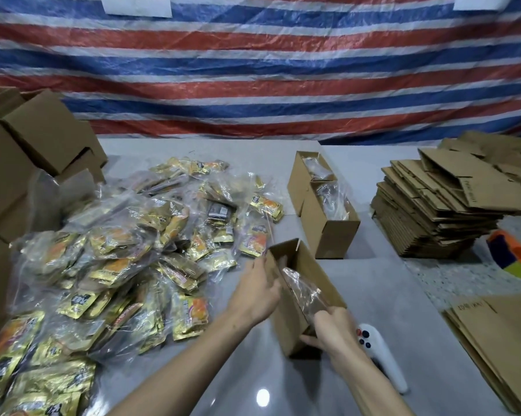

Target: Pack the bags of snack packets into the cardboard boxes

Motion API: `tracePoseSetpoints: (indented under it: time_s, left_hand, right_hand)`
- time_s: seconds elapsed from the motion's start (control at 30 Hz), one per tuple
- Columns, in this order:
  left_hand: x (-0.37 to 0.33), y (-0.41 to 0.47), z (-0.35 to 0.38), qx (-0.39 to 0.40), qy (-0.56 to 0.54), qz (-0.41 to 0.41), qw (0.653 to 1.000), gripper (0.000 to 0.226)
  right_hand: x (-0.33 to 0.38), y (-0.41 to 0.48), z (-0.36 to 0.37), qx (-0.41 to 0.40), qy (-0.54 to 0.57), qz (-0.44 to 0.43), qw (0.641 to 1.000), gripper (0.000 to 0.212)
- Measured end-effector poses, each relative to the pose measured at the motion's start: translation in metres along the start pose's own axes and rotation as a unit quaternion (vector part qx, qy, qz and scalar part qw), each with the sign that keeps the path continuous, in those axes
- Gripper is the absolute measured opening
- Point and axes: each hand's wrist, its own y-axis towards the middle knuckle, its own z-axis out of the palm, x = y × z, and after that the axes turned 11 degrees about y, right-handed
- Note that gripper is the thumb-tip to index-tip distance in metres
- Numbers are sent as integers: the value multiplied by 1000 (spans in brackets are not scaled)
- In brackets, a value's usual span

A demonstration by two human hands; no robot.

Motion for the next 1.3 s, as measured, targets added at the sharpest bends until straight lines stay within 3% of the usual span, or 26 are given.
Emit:
tracePoseSetpoints:
  time_s: [0.27, 0.43, 0.63, 0.93, 1.23, 1.3]
  left_hand:
    - [20, 23, 17, 23, 16, -10, 1000, 54]
    - [39, 39, 21, 42, 9, -39, 998, 45]
    - [44, 53, 20, 64, 30, -32, 997, 40]
    - [17, 108, -16, -7, 46, 25, 999, 35]
    - [30, 102, -52, -12, 65, 47, 997, 33]
    - [40, 92, -68, -14, 74, 39, 996, 34]
  right_hand:
    - [35, 46, 36, -33, 118, 12, 992, 24]
    - [52, 72, 54, -40, 89, 7, 995, 43]
    - [81, 107, 70, -50, 66, -1, 997, 39]
    - [117, 146, 93, -25, 113, 3, 993, 40]
    - [148, 149, 98, -6, 115, 17, 993, 40]
    - [146, 147, 96, -1, 105, 3, 994, 47]
